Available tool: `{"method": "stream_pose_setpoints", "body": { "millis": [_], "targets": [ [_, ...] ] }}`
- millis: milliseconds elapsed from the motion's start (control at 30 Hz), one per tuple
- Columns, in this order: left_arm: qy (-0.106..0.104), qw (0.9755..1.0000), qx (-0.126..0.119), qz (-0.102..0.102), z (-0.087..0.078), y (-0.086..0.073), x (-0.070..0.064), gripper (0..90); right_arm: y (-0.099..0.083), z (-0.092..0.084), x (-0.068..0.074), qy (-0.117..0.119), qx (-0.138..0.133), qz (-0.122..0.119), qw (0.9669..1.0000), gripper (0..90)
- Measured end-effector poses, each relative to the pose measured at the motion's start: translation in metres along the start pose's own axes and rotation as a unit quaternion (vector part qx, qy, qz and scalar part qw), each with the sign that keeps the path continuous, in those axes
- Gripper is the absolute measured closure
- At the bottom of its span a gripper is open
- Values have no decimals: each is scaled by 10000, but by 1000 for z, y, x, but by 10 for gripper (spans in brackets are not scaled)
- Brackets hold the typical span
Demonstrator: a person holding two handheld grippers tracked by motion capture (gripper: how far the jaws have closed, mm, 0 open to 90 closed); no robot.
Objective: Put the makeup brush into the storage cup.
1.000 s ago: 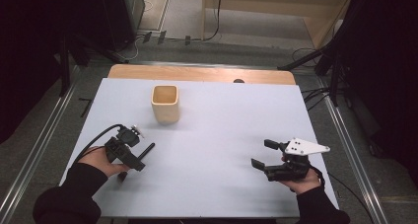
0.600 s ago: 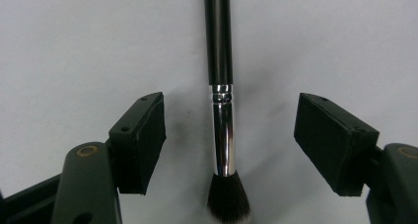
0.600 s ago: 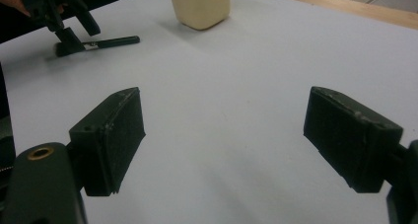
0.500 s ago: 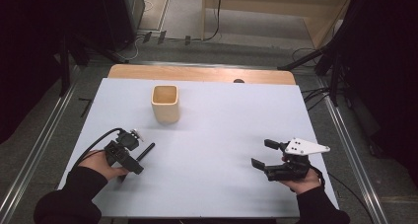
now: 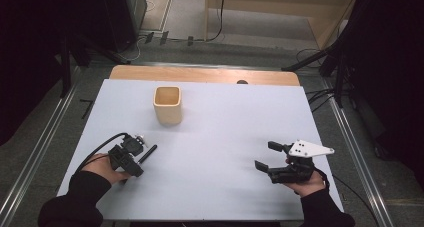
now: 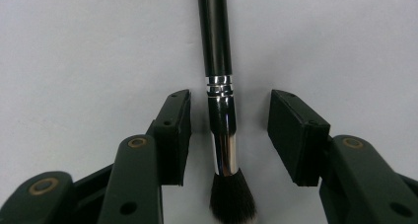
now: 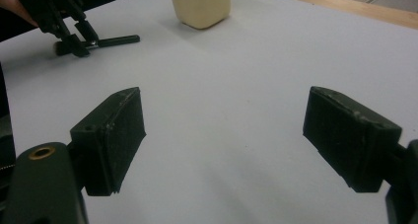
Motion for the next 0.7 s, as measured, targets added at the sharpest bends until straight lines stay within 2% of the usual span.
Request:
{"method": "stream_pose_setpoints", "body": {
  "millis": [267, 500, 700],
  "targets": [
    [36, 9997, 99, -203, -1, 1, 3, 633, 0, 0, 0, 7, -1, 1, 10000, 171],
    [33, 9994, 109, -320, -1, 2, 6, 781, 0, 0, 1, 24, 0, -27, 10000, 182],
    [-6, 9994, 126, -328, -1, 2, 7, 786, 0, 1, 1, 56, 5, -58, 10000, 191]
  ]
}}
Point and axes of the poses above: each handheld gripper's, and its own axes: z roughly forward along the jaws, y roughly out of its top, x roughly to its left, the point moved 8 cm from there along z, roughly forward along the jaws, and after that the axes turned 14 degrees about -z, right-handed, at the moved point
